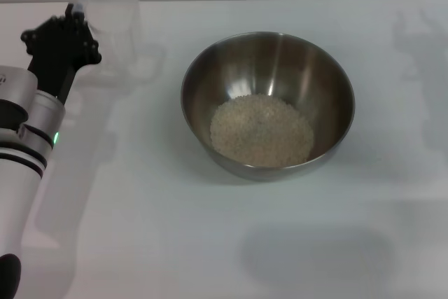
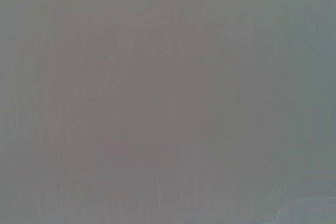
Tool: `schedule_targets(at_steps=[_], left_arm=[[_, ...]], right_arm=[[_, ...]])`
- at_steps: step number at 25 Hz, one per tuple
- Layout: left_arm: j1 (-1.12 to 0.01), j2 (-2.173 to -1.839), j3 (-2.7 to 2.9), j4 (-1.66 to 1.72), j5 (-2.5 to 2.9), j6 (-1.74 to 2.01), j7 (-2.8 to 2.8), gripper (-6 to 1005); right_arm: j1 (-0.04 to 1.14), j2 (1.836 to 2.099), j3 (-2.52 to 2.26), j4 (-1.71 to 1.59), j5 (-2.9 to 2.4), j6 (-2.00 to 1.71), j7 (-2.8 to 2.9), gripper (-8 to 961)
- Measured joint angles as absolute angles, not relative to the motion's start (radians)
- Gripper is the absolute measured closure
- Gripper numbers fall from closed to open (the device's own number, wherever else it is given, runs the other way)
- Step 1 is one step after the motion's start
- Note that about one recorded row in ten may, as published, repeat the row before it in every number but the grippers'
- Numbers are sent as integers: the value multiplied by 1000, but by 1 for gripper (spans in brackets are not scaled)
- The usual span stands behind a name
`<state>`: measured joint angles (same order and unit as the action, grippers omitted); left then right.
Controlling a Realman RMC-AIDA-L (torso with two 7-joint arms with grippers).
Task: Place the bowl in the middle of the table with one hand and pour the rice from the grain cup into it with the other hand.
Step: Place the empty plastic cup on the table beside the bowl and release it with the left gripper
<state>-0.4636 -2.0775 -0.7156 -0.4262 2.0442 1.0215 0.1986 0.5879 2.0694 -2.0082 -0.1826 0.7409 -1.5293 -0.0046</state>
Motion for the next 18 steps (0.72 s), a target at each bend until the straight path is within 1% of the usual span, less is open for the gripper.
schedule_targets(at_steps=[6, 18], left_arm=[[-465, -2079, -720, -416, 2031, 912, 164, 957], [-457, -2080, -721, -414, 2018, 829, 157, 948]], right_arm=[[585, 2069, -2008, -185, 741, -1529, -5, 563], [585, 2069, -2010, -188, 739, -1533, -5, 563]])
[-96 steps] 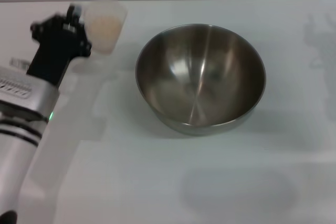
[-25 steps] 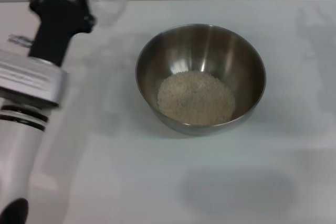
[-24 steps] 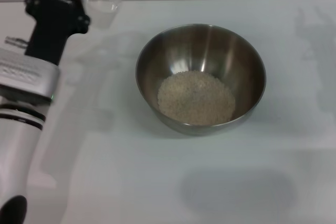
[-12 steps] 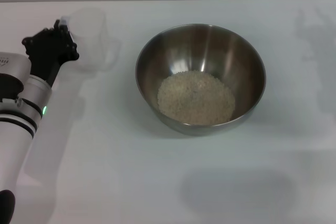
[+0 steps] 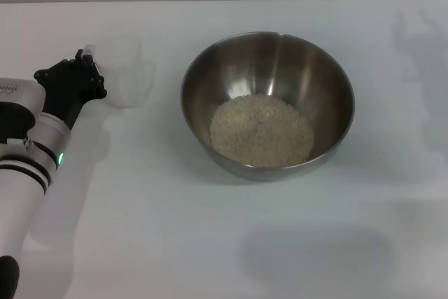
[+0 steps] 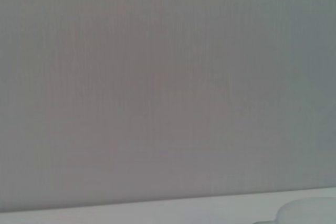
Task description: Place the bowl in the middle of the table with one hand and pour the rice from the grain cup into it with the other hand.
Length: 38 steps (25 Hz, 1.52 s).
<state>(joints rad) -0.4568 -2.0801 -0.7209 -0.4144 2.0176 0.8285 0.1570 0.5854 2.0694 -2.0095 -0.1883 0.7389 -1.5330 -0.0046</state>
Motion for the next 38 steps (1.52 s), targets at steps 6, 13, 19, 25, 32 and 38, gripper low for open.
schedule_targets(at_steps=[6, 13, 19, 25, 32, 38], left_arm=[[-455, -2079, -721, -414, 2017, 788, 93, 944], [-440, -2073, -715, -413, 2022, 782, 24, 939], [-400, -2070, -713, -423, 2025, 790, 3, 754], [-279, -2071, -660, -434, 2047, 1039, 3, 519], [-231, -2075, -595, -418, 2068, 1352, 1, 291], [-261, -2075, -601, -406, 2066, 1372, 1, 201]], right_arm=[[583, 2071, -2010, -187, 738, -1555, -5, 563], [581, 2071, -2010, -186, 738, -1557, -5, 563], [581, 2071, -2010, -183, 738, -1557, -5, 562], [573, 2072, -2003, -180, 738, -1557, -5, 562], [543, 2080, -2017, -178, 738, -1521, -5, 563], [482, 2087, -2053, -188, 738, -1373, 73, 500]])
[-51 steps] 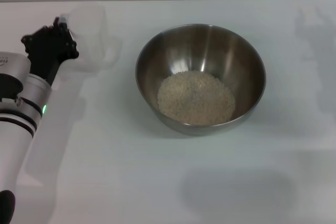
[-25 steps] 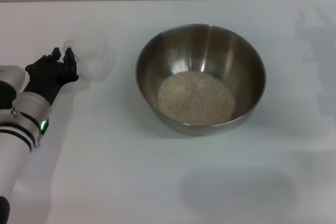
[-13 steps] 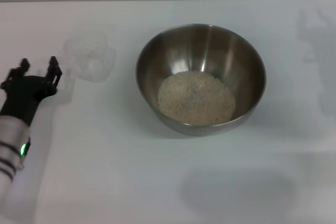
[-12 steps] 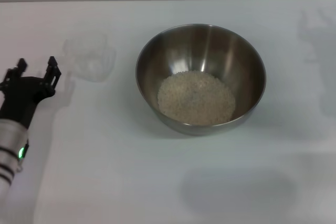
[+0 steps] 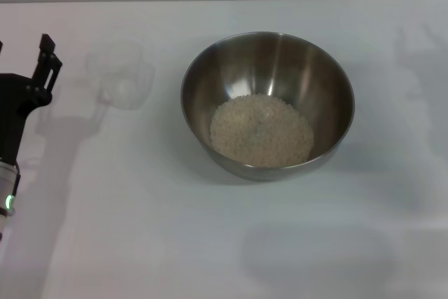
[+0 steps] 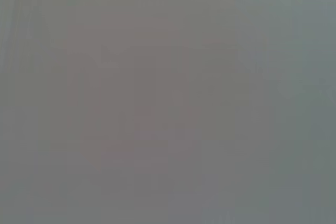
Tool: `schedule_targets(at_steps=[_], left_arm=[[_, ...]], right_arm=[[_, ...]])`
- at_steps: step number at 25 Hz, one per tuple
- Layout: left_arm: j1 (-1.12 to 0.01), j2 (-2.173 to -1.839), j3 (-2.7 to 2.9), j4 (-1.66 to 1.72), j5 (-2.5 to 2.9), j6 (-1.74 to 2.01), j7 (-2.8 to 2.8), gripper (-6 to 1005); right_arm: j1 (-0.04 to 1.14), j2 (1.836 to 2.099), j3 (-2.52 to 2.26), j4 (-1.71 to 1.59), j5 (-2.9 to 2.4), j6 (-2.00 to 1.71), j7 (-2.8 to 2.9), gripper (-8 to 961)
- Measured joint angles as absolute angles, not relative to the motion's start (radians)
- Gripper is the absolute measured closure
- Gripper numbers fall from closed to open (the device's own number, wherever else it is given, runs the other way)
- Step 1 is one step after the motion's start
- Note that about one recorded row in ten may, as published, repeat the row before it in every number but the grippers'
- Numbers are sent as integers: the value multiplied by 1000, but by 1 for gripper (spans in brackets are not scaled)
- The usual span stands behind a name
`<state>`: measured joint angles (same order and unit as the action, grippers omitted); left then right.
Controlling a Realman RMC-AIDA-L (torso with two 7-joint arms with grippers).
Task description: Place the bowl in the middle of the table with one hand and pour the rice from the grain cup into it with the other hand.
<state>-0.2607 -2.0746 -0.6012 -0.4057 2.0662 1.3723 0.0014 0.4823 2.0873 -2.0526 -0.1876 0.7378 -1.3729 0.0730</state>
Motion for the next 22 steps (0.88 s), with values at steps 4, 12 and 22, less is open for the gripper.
schedule_targets(at_steps=[4, 12, 22], left_arm=[[-275, -2072, -618, -400, 2061, 1378, -6, 201], [-318, -2076, -615, -376, 2063, 1378, -26, 200], [-310, -2077, -614, -376, 2062, 1405, -29, 200]], right_arm=[[464, 2090, -2077, -186, 738, -1338, 106, 394], [473, 2092, -2116, -203, 738, -1215, 108, 251], [498, 2085, -2117, -229, 738, -1212, 111, 192]])
